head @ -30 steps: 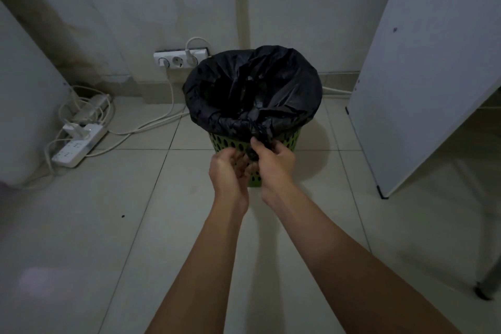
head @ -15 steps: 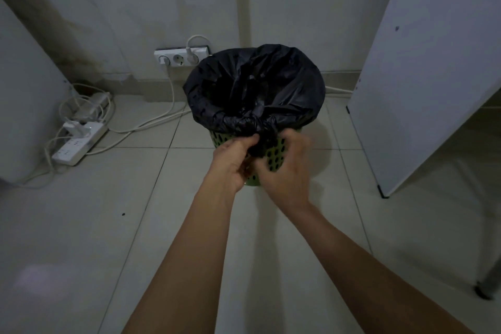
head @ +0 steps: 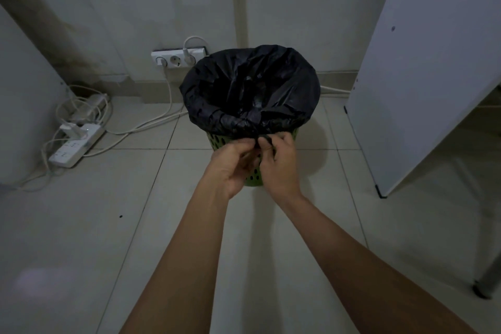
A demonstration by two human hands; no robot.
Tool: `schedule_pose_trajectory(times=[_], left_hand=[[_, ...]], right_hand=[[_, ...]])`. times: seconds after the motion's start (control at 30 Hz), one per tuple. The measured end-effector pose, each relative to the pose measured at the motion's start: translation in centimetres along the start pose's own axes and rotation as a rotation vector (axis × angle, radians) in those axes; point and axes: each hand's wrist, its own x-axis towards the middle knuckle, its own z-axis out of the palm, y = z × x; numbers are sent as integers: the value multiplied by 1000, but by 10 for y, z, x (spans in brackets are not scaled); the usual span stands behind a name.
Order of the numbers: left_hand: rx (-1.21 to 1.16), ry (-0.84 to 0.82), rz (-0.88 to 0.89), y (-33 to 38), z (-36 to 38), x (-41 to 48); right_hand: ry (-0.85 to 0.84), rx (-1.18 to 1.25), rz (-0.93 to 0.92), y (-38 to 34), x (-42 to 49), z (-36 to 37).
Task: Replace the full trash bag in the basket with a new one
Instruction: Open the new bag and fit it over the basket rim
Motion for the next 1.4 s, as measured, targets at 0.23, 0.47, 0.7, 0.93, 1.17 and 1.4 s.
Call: schedule_pose_trajectory(times=[0.23, 0.47, 0.7, 0.93, 1.17, 1.4], left_hand=[[-11, 216, 113, -2, 6, 5], [-43, 314, 21, 9, 10, 9], [-43, 129, -21, 17, 5, -1], [101, 262, 37, 32, 19, 11], [161, 235, -18, 43, 20, 18], [151, 188, -66, 38, 27, 16]], right_hand=[[136, 508, 400, -30, -2, -4], [15, 14, -79, -6, -17, 1], [110, 144, 279, -20, 5, 10], [242, 609, 819, -41, 18, 17], [205, 919, 1088, -47, 41, 14], [208, 935, 1048, -64, 44, 10]])
